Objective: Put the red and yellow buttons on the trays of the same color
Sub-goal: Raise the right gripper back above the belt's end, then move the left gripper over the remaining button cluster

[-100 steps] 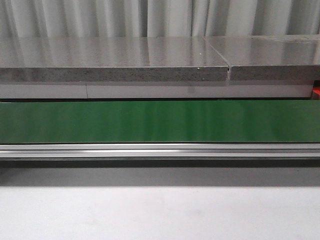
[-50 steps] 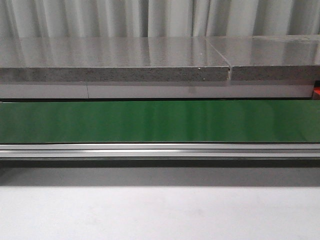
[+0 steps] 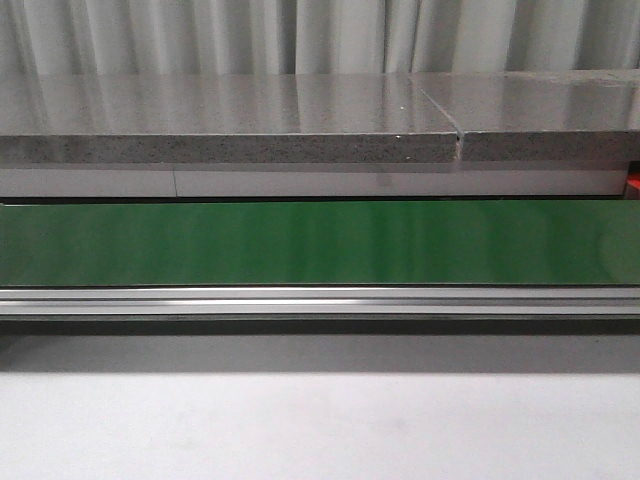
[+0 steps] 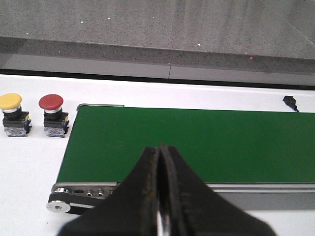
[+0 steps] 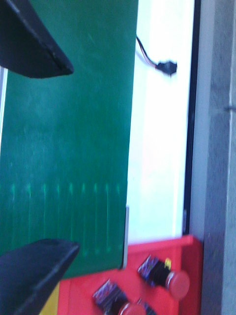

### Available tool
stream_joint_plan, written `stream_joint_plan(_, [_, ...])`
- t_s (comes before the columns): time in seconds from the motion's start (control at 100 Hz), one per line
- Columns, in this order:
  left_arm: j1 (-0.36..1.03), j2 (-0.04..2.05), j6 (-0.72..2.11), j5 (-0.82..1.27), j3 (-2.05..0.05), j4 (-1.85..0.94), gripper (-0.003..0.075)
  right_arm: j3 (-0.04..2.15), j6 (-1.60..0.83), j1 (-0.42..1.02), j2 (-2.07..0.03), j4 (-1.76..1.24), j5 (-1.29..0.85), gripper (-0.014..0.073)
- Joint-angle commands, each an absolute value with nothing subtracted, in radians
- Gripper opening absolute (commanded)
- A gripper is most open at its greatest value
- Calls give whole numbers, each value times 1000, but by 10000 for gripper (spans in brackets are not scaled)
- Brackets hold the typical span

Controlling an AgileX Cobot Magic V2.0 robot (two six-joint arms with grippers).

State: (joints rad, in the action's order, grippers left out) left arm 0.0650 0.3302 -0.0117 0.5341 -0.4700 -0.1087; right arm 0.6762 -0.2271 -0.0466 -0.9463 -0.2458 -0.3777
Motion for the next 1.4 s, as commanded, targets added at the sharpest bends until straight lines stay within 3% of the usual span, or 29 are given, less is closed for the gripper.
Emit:
stream_joint_plan(0.0, [73, 337, -12, 461, -496, -122, -19, 705, -243, -19, -930, -247, -317, 645])
stream_joint_plan(0.07, [73, 337, -12, 461, -496, -122, -19, 705, -241, -17, -930, -247, -326, 631])
stream_joint_plan(0.16, [73, 337, -12, 461, -496, -122, -19, 705, -227, -16, -923, -247, -336, 536])
stream_joint_plan(0.44, [73, 337, -12, 461, -496, -122, -19, 705, -225, -16, -843, -247, -349, -75])
stream_joint_plan(1.39, [73, 337, -12, 461, -496, -122, -19, 705, -225, -16, -835, -247, -349, -67])
